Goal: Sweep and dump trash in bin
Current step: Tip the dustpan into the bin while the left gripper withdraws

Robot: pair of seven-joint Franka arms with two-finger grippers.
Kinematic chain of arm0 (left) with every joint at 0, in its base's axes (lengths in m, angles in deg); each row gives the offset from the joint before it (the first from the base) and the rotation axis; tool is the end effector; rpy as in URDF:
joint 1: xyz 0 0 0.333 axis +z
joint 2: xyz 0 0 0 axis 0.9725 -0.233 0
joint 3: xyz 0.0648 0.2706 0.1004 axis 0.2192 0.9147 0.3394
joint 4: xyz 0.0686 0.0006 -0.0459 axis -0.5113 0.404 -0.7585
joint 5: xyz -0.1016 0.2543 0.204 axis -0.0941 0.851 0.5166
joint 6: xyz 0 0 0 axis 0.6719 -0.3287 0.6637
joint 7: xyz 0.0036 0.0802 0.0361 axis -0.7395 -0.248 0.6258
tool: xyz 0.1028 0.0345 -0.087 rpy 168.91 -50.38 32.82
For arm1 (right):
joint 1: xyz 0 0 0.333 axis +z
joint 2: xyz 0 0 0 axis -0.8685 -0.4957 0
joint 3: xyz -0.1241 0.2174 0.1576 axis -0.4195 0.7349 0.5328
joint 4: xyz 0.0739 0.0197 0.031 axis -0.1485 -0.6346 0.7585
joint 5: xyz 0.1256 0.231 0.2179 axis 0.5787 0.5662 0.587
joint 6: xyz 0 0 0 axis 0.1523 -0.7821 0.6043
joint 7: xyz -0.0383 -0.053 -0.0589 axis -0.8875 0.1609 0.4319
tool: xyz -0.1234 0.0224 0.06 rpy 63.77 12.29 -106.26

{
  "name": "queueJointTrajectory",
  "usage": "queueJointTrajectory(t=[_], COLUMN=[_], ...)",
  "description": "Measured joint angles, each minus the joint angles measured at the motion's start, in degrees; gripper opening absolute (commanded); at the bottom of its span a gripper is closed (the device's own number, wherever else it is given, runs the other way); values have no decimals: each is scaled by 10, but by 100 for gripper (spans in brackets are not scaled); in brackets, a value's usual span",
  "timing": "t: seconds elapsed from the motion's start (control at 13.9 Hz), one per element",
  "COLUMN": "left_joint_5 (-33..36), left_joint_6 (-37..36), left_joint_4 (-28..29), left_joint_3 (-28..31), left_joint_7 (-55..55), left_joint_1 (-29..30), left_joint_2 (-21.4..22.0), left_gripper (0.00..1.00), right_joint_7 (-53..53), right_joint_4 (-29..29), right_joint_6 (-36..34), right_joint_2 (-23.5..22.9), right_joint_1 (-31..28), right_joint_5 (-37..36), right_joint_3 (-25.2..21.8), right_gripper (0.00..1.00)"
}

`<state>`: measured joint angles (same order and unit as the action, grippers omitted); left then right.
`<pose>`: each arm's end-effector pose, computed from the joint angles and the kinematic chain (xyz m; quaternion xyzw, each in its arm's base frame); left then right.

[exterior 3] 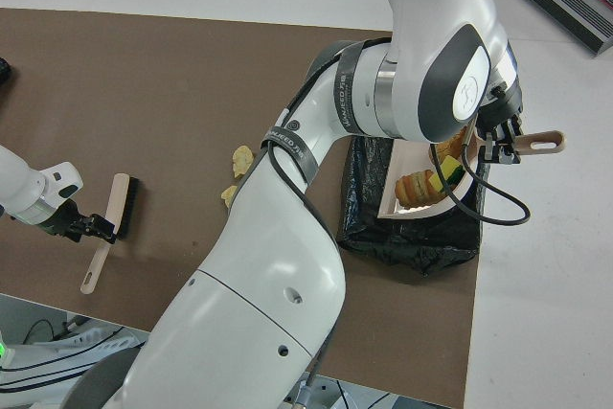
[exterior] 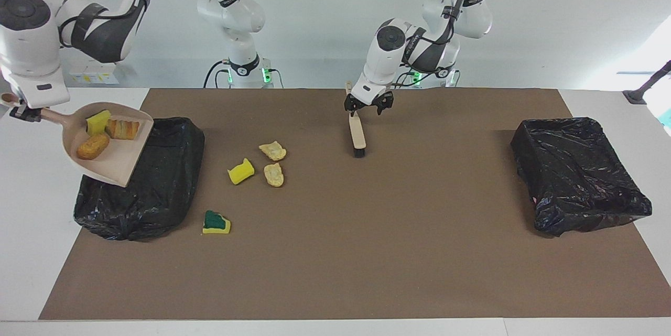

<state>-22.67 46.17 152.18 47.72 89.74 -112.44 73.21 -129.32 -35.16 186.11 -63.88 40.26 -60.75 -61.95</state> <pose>0.3352 -0.3172 0.3516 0.9959 0.0456 -0.0647 0.0426 0.5063 -0.2419 0.5205 0.6873 0.6482 -0.2560 0.2047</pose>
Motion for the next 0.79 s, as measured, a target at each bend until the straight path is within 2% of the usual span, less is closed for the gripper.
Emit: queueJointTrajectory(t=[0.36, 0.79], left_joint_5=[33, 88], left_joint_6=[-78, -150], left_joint_4=[-60, -71], left_joint_3=[4, 8], left_joint_7=[-96, -243], left_joint_1=[110, 231], left_joint_2=[19, 58], left_gripper=[100, 100], right_joint_7=[55, 70], right_joint_4=[-50, -84], right_joint_6=[1, 21], right_joint_2=[26, 56], right_joint_1=[33, 64], right_joint_5=[-86, -131], right_joint_3=[2, 3], right_gripper=[0, 0])
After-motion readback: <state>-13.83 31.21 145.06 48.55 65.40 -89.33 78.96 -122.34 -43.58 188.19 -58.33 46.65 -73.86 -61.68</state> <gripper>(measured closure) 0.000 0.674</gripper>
